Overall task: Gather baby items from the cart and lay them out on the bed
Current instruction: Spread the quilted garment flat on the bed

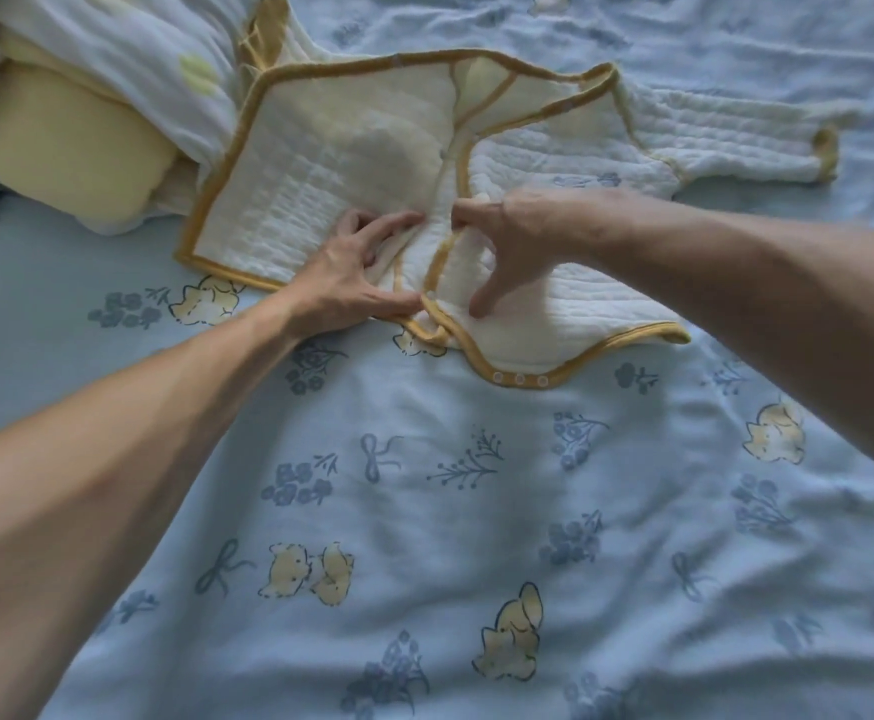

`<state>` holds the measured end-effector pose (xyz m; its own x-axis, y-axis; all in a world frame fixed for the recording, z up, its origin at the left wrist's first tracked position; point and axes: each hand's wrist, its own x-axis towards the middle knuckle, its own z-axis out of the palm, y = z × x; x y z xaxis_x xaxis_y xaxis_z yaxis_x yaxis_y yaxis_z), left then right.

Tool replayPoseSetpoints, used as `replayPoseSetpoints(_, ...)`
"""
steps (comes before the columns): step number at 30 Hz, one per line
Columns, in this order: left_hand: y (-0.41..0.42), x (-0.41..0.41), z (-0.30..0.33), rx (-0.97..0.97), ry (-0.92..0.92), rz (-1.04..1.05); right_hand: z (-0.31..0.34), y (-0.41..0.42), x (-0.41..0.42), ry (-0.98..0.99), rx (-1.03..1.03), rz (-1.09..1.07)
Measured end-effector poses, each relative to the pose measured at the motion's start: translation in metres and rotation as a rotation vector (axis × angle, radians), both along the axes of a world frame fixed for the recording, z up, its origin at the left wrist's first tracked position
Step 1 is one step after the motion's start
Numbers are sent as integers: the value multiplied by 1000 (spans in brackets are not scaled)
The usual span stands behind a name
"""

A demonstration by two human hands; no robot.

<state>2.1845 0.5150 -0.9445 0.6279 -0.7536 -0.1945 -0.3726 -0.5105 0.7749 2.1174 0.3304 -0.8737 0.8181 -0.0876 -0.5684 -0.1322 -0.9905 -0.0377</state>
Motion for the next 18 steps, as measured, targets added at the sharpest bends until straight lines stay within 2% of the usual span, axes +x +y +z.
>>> replayPoseSetpoints(4, 0, 0, 1, 7, -10, 15, 7, -44, -52, -297, 557, -223)
replayPoseSetpoints(6, 0, 1, -1, 13, -24, 1, 19, -79, -85, -368, 691, -332)
replayPoseSetpoints(10, 0, 2, -4, 28, -48, -12, 34, -185, -168, -376, 527, -596)
replayPoseSetpoints(13, 0, 2, -2, 26, -41, -8, 27, -268, -222, -86, 275, -599)
replayPoseSetpoints(15, -1, 2, -1, 28, -38, -7, 27, -282, -242, -2, 257, -676)
replayPoseSetpoints(16, -1, 1, 0, 30, -38, -5, 35, -282, -247, -24, 210, -692)
replayPoseSetpoints(17, -2, 1, 1, 34, -36, -2, 42, -277, -247, -135, 214, -722)
replayPoseSetpoints(18, -2, 0, 2, 37, -30, 4, 48, -260, -238, -243, 292, -755)
